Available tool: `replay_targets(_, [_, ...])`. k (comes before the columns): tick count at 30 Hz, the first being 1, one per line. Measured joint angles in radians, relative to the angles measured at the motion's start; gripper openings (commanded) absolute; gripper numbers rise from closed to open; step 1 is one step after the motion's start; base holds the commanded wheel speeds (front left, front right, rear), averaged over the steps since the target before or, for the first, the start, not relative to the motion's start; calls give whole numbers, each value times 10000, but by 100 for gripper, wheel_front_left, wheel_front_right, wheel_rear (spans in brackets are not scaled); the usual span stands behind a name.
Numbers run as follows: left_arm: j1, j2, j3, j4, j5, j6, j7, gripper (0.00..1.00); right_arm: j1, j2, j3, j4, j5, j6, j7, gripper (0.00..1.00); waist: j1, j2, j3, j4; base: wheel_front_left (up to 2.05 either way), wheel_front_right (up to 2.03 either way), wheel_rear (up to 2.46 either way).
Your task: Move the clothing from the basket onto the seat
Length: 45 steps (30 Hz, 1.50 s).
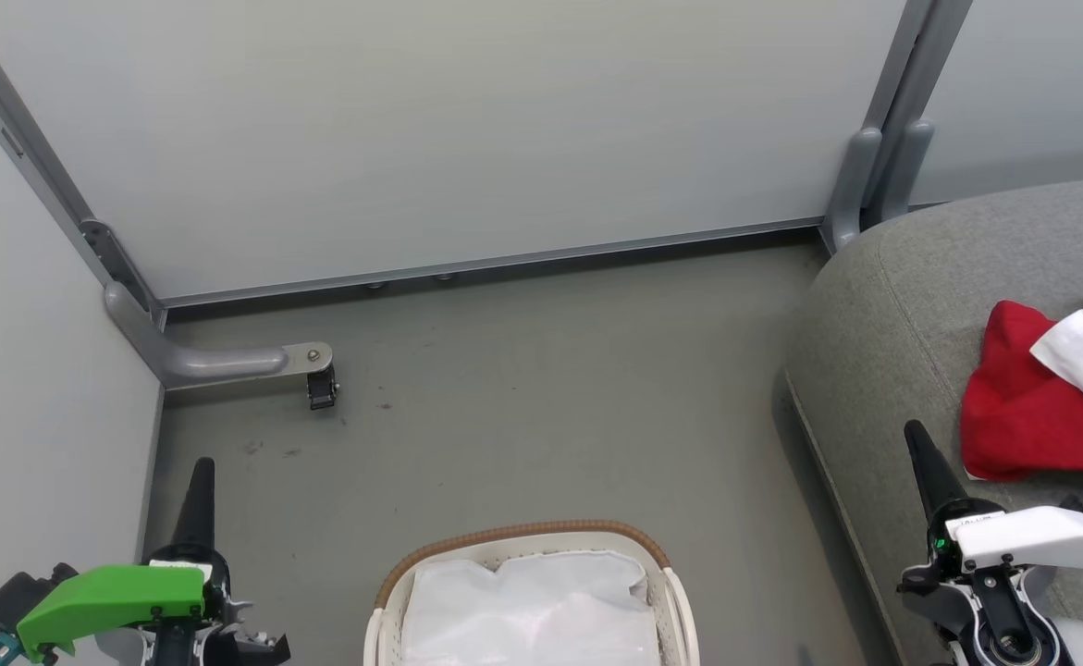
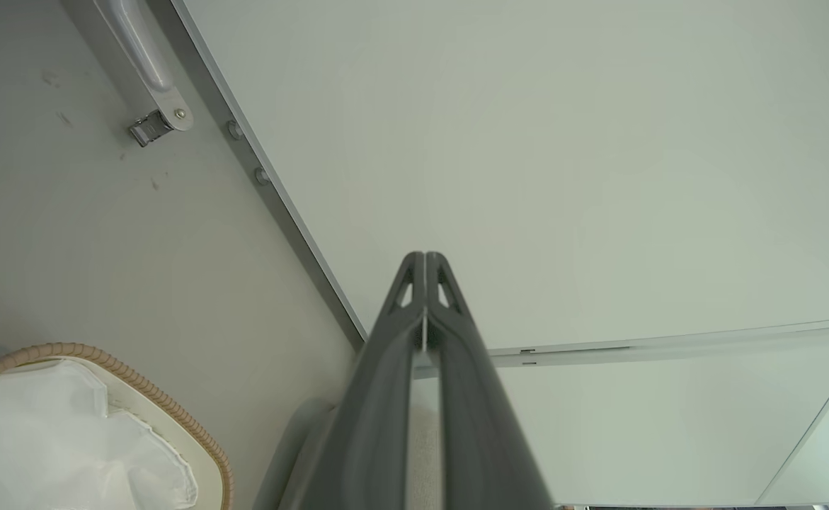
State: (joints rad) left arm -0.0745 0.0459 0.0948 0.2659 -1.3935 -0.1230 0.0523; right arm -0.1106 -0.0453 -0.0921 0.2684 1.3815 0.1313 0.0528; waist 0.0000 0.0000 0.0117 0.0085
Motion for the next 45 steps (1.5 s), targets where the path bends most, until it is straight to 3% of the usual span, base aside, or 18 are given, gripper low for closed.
replay_targets(32, [-259, 10, 178, -188, -2123, -48, 612, 0, 0, -15, -211, -215, 2240, -4, 617, 0, 0, 0, -84, -83, 0, 0, 0])
replay_targets(45, [-291, 10, 188, -203, -2169, -50, 619, 0, 0, -17, -217, -224, 2297, -4, 619, 0, 0, 0, -86, -85, 0, 0, 0])
